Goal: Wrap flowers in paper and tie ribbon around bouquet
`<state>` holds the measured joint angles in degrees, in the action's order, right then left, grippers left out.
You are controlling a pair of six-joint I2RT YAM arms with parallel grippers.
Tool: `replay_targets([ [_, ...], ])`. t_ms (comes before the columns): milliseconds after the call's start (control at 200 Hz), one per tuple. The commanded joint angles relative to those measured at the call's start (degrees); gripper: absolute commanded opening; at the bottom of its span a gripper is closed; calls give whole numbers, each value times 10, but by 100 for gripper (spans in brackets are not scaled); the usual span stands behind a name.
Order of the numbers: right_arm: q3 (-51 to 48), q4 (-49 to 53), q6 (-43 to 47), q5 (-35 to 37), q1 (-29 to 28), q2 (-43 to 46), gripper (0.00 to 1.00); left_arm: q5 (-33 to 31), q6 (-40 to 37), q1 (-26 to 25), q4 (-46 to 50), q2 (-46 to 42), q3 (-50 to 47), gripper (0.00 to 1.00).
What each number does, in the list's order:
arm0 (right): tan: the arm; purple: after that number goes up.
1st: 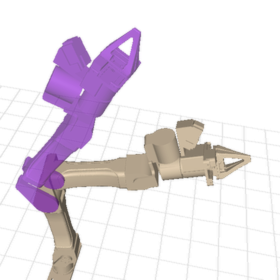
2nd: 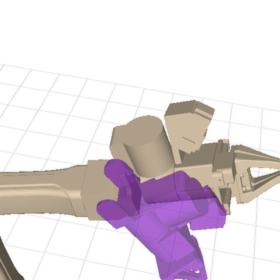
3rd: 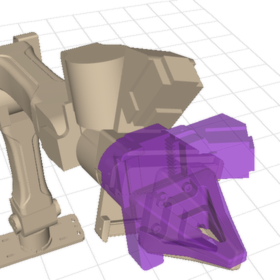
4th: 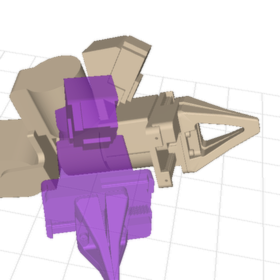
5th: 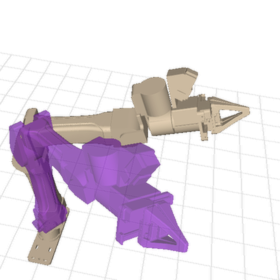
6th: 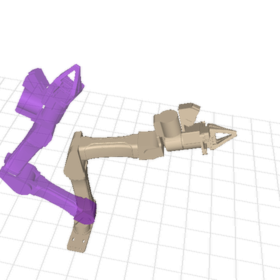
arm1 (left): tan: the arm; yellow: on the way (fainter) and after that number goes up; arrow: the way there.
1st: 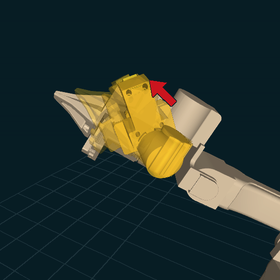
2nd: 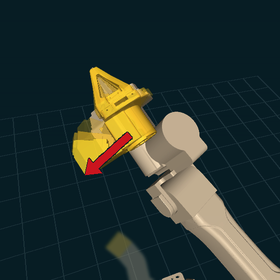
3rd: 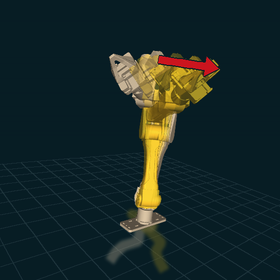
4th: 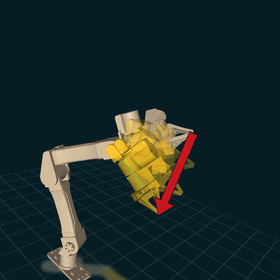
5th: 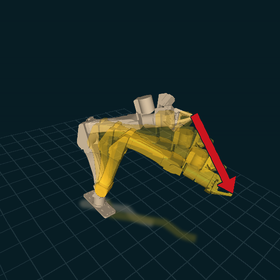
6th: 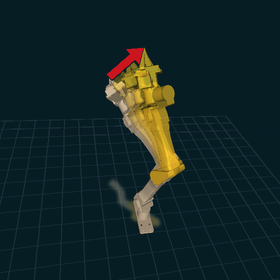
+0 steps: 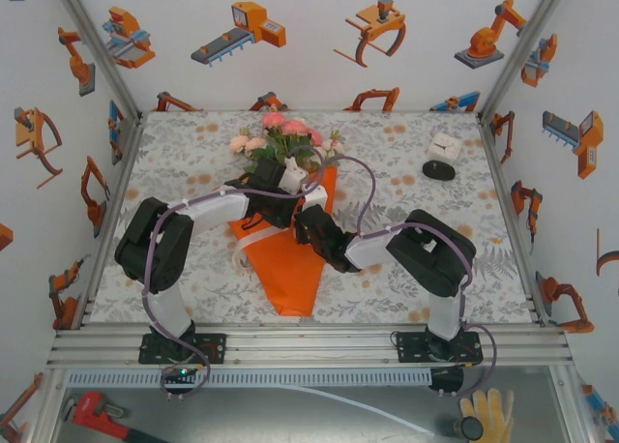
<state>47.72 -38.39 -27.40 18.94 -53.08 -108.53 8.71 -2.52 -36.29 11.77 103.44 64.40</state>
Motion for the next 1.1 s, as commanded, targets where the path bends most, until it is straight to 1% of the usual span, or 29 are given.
replay_targets([
  [0,0,-17,-6,9,2,16,1,6,1,1,-4,1,10,17],
  [40,0,-17,-6,10,2,17,1,17,5,3,-3,-3,11,9],
  [75,-1,-17,-6,12,2,18,1,31,12,5,-3,-7,12,0],
  [210,-7,-21,-12,17,2,21,1,101,55,23,7,-44,14,0],
  [441,-11,-24,-24,-2,2,28,0,119,129,34,28,-134,11,0],
  [571,-6,-40,-29,-15,2,27,1,188,174,33,15,-160,5,0],
  [636,-3,-60,-44,-18,2,24,1,203,184,26,10,-170,1,0],
  [666,-1,-69,-47,-16,2,22,1,189,183,23,17,-175,-1,0],
  [751,6,-70,-48,-13,2,13,1,113,183,26,67,-185,2,1],
  [786,6,-70,-48,-12,2,8,1,100,180,32,76,-193,-3,13],
  [826,3,-70,-50,-8,2,3,1,77,172,36,76,-206,-14,32],
  [856,-1,-70,-51,-6,2,1,1,42,158,34,86,-211,-18,37],
  [891,-6,-70,-50,-4,2,0,1,3,139,33,111,-209,-14,38],
  [966,-20,-71,-48,6,2,13,1,-38,89,24,141,-191,-16,37],
  [1096,-38,-70,-41,10,4,34,1,-79,25,-7,89,-157,-54,37],
])
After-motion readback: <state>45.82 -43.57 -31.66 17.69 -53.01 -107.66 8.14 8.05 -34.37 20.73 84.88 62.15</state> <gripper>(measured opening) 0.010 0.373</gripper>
